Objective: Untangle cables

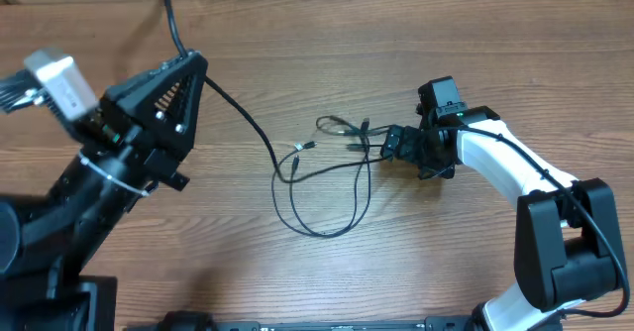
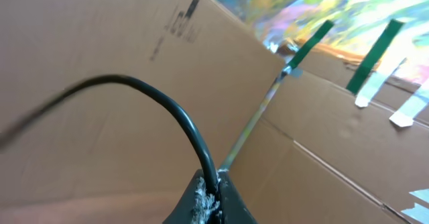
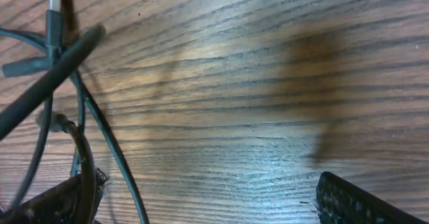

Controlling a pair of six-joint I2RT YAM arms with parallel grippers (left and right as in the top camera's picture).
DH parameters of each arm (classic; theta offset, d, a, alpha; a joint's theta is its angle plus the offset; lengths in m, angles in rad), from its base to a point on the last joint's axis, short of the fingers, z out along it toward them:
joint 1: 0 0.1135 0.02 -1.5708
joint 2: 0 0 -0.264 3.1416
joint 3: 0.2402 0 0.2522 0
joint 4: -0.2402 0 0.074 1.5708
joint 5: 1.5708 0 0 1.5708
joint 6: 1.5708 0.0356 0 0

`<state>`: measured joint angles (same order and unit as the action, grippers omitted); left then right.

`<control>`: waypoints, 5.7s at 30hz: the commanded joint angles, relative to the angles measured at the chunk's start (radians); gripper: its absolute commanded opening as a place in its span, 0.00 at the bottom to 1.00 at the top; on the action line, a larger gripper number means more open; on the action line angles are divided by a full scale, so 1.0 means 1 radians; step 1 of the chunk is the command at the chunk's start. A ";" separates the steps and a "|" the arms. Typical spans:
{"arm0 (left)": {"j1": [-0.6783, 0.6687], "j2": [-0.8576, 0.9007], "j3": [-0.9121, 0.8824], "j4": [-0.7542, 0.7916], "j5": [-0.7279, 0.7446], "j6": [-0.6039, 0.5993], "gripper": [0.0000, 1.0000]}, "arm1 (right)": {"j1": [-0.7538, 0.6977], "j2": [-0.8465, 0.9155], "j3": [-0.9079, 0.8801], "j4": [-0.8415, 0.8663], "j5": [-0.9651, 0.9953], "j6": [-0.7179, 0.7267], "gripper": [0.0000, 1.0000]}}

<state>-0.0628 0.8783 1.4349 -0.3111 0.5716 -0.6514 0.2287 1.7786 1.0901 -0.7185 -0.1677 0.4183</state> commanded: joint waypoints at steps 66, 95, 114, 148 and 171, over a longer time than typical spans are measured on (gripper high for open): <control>-0.027 0.695 0.008 -1.017 -0.252 0.569 0.05 | -0.236 0.002 -0.006 0.141 -0.113 0.108 1.00; -0.586 0.882 -0.182 -0.695 -0.365 0.636 0.06 | -0.236 0.002 -0.006 0.141 -0.113 0.108 1.00; -0.634 0.882 -0.346 -0.477 -0.407 0.642 0.48 | -0.236 0.002 -0.006 0.141 -0.113 0.108 1.00; -0.705 0.884 -0.414 -0.394 -0.539 0.542 0.63 | -0.236 0.002 -0.006 0.141 -0.113 0.108 1.00; -0.704 0.881 -0.518 -0.311 -0.579 0.547 0.04 | -0.236 0.002 -0.006 0.141 -0.113 0.108 1.00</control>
<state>-0.7597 1.7409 0.9401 -0.6029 -0.0048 -0.1020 -0.0051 1.7786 1.0889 -0.5785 -0.2874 0.5304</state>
